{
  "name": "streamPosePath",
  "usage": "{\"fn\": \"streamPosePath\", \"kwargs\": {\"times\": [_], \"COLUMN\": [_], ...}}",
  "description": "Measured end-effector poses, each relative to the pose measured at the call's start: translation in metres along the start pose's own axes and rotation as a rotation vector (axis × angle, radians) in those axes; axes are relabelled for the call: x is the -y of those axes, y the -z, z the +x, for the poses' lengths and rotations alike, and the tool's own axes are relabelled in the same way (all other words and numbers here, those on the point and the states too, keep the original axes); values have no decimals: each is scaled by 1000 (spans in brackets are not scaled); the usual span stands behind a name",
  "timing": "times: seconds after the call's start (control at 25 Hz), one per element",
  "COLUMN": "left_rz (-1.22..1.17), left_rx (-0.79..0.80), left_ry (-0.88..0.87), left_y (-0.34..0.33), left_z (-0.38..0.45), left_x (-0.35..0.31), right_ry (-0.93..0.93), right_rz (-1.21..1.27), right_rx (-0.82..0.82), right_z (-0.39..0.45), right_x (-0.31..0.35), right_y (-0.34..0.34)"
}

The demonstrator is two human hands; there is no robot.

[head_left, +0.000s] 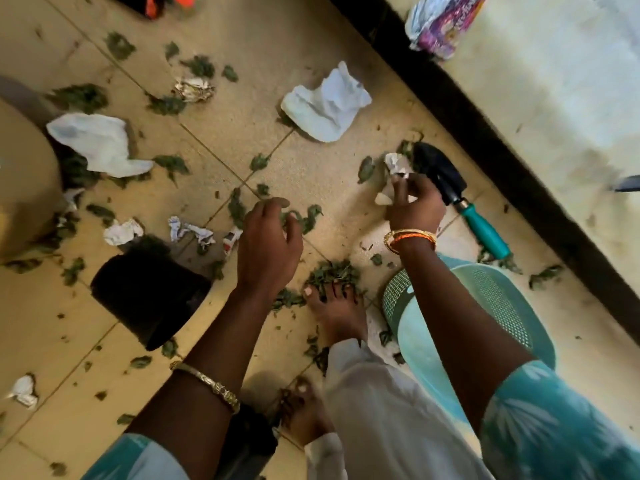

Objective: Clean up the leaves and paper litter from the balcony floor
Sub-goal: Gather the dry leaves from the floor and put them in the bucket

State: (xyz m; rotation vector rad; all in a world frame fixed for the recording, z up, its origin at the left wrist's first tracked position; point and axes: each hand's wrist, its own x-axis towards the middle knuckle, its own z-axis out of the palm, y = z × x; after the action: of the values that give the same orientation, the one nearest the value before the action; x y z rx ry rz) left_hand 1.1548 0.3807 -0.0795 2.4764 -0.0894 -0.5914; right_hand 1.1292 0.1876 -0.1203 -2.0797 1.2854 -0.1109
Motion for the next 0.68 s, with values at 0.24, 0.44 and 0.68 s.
{"fn": "streamPosePath", "kwargs": {"times": [0.24, 0.44, 0.68], "left_rz": [-690, -854, -1030], "left_rx": [166, 149, -102], "left_ry": [298, 316, 530], "left_y": [3, -21, -11], "left_z": [36, 93, 142], "left_x": [-50, -59, -30], "right_ry": [-206, 121, 249], "right_rz": [526, 424, 265], "right_rx": [542, 681, 201], "right_z": [-2, 19, 32], "right_x": [44, 72, 91], "right_y": [33, -15, -39]}}
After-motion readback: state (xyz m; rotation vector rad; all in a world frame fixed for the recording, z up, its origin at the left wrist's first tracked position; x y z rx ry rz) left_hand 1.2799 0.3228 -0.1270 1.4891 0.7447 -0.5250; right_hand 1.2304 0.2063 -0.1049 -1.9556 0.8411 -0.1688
